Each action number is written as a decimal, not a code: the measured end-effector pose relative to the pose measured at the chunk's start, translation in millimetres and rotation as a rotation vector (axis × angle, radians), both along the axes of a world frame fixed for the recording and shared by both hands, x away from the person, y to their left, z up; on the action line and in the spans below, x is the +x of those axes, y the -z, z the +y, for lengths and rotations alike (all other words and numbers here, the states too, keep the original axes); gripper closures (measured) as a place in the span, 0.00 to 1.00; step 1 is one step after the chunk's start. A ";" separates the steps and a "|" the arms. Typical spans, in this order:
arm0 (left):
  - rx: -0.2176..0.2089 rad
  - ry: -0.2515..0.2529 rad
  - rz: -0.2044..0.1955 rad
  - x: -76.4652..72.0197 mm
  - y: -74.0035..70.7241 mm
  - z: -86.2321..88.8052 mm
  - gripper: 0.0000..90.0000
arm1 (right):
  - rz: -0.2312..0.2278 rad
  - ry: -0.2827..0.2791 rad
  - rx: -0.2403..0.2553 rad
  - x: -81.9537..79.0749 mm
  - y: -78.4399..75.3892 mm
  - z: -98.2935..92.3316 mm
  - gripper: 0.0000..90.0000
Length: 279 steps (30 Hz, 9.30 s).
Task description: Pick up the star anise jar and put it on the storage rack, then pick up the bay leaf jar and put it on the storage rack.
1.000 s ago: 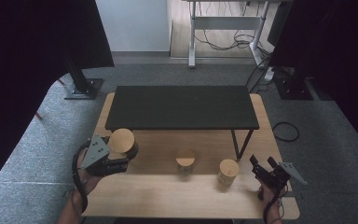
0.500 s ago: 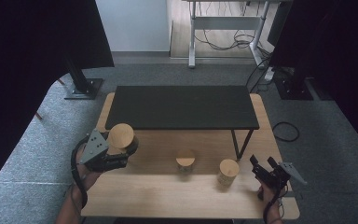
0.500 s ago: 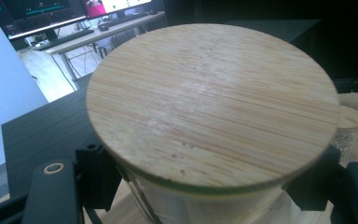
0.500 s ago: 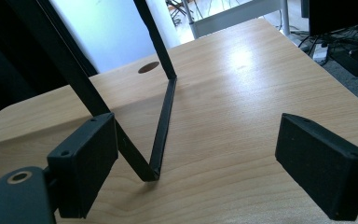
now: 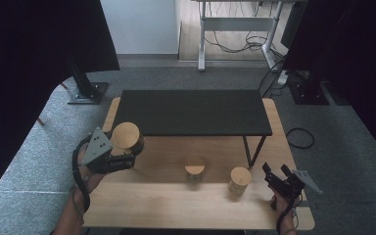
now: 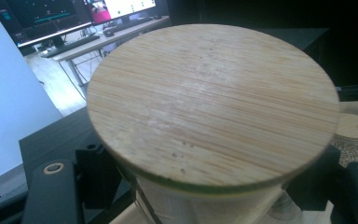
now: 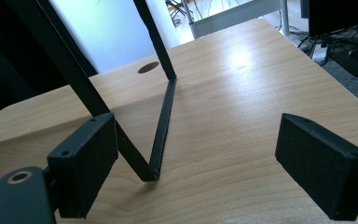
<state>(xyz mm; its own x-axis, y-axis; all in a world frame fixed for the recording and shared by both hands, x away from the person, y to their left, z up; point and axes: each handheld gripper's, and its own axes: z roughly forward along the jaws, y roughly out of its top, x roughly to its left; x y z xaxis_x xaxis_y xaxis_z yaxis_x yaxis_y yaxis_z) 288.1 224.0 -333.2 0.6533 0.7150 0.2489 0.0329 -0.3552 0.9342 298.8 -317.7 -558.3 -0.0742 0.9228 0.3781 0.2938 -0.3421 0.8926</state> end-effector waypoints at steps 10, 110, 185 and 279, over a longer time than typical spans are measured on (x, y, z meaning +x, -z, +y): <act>-0.003 -0.011 -0.001 7.8 -3.2 -0.8 0.28 | 0.000 -0.001 0.001 0.0 0.1 -0.2 0.14; 0.045 -0.098 0.055 107.3 9.3 -26.2 0.28 | -0.004 -0.007 0.033 -0.2 1.1 -3.0 0.14; -0.077 -0.162 0.024 17.3 22.8 9.8 0.08 | -0.004 -0.006 0.033 -1.8 1.0 -1.5 0.14; -0.224 -0.180 0.444 -17.3 216.0 51.6 0.11 | -0.176 -0.473 0.032 -85.6 -73.3 91.0 0.13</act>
<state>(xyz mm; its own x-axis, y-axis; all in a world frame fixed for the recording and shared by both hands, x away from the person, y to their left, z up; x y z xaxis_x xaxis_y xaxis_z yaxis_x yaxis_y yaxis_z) 270.8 275.6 -549.2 0.5233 0.8295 -0.1951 0.4845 -0.1013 0.8689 213.2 -226.7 -485.0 -0.5462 0.7612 0.3497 0.2693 -0.2358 0.9338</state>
